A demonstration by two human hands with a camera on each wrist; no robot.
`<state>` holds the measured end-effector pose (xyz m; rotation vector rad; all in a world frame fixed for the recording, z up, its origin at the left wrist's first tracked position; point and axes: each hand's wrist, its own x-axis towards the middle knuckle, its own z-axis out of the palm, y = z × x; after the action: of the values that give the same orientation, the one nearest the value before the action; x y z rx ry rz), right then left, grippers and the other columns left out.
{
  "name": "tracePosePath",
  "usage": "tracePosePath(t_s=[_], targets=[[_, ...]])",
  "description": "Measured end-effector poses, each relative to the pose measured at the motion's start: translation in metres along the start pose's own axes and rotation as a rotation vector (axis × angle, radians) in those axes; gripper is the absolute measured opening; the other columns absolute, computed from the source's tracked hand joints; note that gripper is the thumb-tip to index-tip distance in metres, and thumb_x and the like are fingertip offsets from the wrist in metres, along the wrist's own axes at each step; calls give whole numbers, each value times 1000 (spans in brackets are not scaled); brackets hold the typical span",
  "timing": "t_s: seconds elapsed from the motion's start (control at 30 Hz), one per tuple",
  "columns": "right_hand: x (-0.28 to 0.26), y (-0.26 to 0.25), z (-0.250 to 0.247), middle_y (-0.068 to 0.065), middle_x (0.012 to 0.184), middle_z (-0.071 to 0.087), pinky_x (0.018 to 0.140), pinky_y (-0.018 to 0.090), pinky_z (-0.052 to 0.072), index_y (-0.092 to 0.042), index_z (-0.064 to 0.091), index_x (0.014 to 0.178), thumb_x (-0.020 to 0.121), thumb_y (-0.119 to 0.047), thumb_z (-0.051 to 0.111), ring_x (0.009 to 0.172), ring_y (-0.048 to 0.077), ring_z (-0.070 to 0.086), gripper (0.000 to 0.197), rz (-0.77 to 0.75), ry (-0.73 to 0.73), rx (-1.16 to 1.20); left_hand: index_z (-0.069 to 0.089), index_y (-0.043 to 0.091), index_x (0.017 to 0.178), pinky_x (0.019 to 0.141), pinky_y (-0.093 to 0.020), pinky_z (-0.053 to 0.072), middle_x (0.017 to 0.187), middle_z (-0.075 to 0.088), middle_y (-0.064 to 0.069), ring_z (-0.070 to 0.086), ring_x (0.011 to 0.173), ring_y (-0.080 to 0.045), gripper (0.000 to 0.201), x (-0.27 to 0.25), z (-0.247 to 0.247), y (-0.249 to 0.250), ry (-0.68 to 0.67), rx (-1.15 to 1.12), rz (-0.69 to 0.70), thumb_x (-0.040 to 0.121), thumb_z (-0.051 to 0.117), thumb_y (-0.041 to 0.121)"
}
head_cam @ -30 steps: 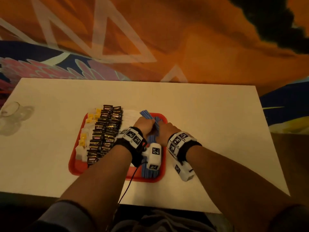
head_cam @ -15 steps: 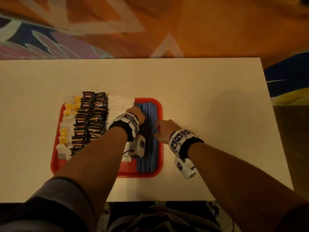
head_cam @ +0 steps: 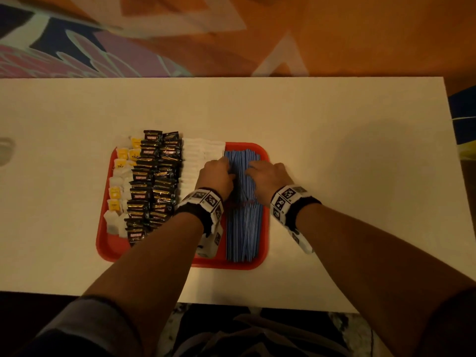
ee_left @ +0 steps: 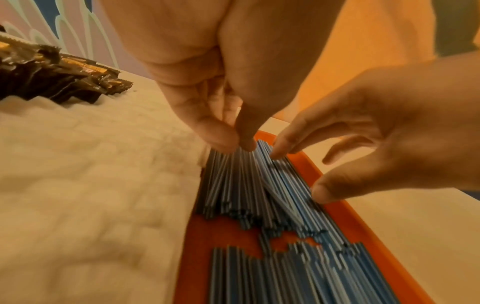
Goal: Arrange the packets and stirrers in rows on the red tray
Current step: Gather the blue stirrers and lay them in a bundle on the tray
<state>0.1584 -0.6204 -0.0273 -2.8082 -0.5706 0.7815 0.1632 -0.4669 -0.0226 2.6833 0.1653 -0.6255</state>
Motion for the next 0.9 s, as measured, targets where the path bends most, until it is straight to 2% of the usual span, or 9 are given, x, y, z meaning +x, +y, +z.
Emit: tracePosePath(t_s=[0.13,0.27,0.37,0.47,0.57,0.67,0.73,0.77,0.9], targets=[[-3,2,2,0,149,36,113,43,24,-19,42,142,80,-41,72,140,20,28,73,-15,21,27,59,11,130,98,-41,43,125,58,-12,50,116,-33,40,-8,12,-15,-30,120,245,92,66,23],[-6,0,1,1,155,29,116,42,21,-19,39,144,82,-39,71,144,19,23,72,-14,-9,12,57,11,135,101,-44,41,130,54,-15,46,117,-35,43,-9,19,-22,1,146,293,92,63,17],[-14,-2,2,0,149,36,112,39,22,-19,43,141,83,-30,70,140,20,29,65,-5,63,60,61,10,131,95,-50,44,126,55,-18,48,113,-38,41,-16,17,-25,44,150,375,91,63,17],[-29,-7,10,-2,129,49,105,36,27,-20,53,128,86,-23,65,125,19,41,44,-27,128,68,67,12,125,87,-51,47,122,58,-18,52,108,-42,39,-27,19,-32,61,225,514,86,68,17],[-49,-13,24,-4,117,56,103,34,27,-22,60,118,90,-26,59,116,18,47,28,-65,100,80,71,8,110,77,-48,51,108,62,-15,58,97,-40,36,-43,23,-41,121,212,613,75,77,15],[-66,-23,38,-4,116,59,102,35,27,-22,63,113,87,-35,62,115,19,49,29,-126,45,34,71,10,99,79,-44,51,102,63,-10,59,95,-33,39,-66,35,-47,24,289,768,66,84,27],[-71,-29,46,-5,117,59,103,35,27,-21,64,113,86,-38,65,116,19,49,32,-135,6,-9,71,12,102,86,-44,50,108,63,-9,59,102,-32,47,-77,42,-51,-91,375,769,63,84,33],[-73,-31,48,-5,118,59,104,35,28,-22,63,114,85,-37,66,117,18,49,33,-126,0,-16,70,13,105,88,-44,50,110,63,-9,59,106,-32,48,-79,45,-54,-106,389,749,63,84,32],[-77,-32,54,-5,121,58,105,32,27,-21,62,118,86,-27,67,120,18,48,33,-82,52,43,70,11,107,89,-44,50,111,63,-12,60,105,-34,42,-83,44,-58,-52,342,721,68,81,23]])
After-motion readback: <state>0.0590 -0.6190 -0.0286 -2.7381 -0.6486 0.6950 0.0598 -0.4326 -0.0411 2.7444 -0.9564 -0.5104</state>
